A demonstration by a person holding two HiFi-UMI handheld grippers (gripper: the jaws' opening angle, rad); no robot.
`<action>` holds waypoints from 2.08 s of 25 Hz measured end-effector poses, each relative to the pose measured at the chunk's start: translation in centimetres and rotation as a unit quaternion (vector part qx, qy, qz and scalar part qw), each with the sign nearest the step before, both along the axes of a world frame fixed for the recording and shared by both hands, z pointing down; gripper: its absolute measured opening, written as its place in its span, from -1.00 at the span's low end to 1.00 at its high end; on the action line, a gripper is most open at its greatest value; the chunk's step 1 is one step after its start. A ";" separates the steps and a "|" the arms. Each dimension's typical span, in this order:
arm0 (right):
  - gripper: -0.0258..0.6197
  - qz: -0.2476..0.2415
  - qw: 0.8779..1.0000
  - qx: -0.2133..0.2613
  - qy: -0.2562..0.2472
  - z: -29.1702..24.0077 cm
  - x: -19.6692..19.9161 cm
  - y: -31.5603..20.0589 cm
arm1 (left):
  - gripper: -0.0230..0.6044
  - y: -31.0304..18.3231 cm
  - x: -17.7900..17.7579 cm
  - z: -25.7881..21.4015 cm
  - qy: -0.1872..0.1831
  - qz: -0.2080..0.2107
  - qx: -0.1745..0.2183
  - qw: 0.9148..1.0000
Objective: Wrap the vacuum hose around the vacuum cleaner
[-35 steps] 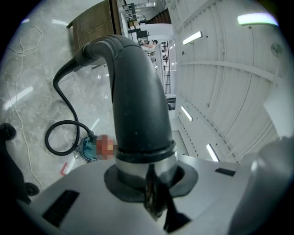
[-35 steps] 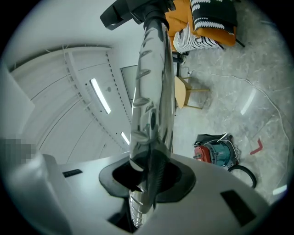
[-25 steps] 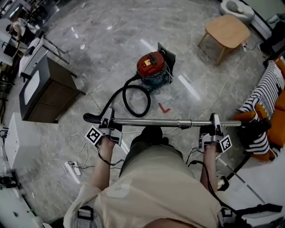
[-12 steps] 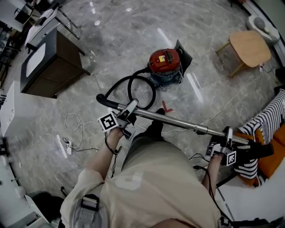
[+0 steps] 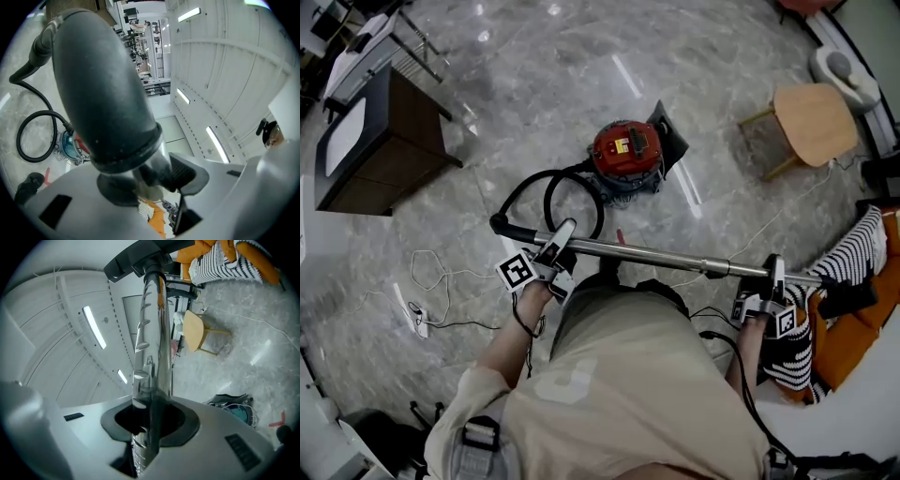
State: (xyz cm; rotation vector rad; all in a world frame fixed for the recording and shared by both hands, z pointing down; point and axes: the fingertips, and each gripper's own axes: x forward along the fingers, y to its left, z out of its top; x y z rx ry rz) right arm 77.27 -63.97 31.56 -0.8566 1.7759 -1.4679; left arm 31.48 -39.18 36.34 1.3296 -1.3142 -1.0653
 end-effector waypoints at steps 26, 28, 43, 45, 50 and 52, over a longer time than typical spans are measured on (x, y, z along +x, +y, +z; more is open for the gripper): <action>-0.63 -0.211 0.977 -0.008 -0.015 2.1 -12.7 -29.8 | -0.28 -6.3 15.9 4.9 0.060 0.063 -0.064 0.994; -0.63 -0.220 0.975 -0.005 -0.011 1.6 -13.3 -31.1 | -0.28 -5.1 17.2 5.7 0.071 0.087 -0.086 0.990; -0.63 -0.307 0.950 0.049 0.017 -2.0 -21.8 -28.6 | -0.28 20.3 27.3 21.8 -0.076 0.328 -0.566 0.753; -0.63 -0.315 0.947 0.054 0.025 -2.2 -22.4 -27.4 | -0.28 23.9 20.6 21.1 -0.149 0.148 -0.650 0.731; -0.63 -0.318 0.944 0.076 0.055 -3.2 -23.5 -26.3 | -0.28 24.9 4.6 13.1 -0.405 -0.058 -0.694 0.593; -0.63 -0.319 0.941 0.090 0.063 -4.4 -24.0 -25.1 | -0.28 20.5 1.1 10.2 -0.498 -0.024 -0.628 0.598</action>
